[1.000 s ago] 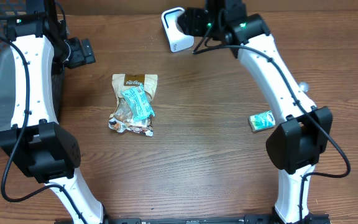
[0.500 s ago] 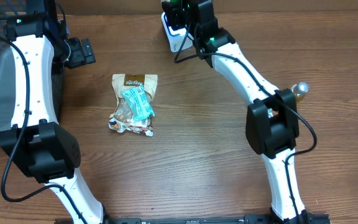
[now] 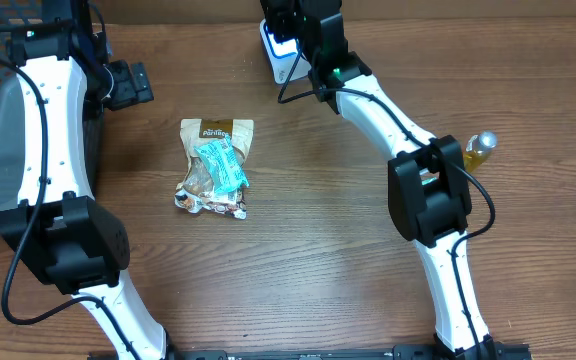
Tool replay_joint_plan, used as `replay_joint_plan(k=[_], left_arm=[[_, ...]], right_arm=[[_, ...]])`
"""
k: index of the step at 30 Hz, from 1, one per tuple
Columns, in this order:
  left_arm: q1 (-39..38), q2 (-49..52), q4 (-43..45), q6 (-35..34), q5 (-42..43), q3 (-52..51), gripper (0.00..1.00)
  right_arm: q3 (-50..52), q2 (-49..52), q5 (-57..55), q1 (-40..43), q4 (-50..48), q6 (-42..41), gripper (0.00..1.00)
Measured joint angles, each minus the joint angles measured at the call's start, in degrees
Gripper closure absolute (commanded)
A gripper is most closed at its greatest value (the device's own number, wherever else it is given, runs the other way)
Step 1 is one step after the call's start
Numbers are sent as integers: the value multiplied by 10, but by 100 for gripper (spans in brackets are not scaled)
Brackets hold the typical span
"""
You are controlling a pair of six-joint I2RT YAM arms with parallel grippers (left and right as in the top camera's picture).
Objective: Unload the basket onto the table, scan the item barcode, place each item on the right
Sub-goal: 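Carry the jar right and set it down near the Kleenex pack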
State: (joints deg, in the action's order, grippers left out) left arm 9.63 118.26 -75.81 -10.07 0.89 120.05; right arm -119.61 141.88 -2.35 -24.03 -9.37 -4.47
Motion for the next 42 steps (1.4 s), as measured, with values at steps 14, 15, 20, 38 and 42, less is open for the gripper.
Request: replay_joint_plan(k=[14, 15, 20, 38, 42], left_arm=[[0, 0, 0, 0, 0, 0, 1], [0, 0, 0, 0, 0, 0, 1], [0, 0, 0, 0, 0, 0, 0], [0, 0, 0, 0, 0, 0, 0], [0, 0, 0, 0, 0, 0, 1]], right_arm=[[2, 49, 0, 0, -60, 0, 96], [2, 45, 0, 1, -55, 0, 96], [4, -5, 0, 3, 22, 0, 96], [-2, -304, -1, 56, 782, -5, 96], [23, -282, -1, 81, 836, -22, 93]])
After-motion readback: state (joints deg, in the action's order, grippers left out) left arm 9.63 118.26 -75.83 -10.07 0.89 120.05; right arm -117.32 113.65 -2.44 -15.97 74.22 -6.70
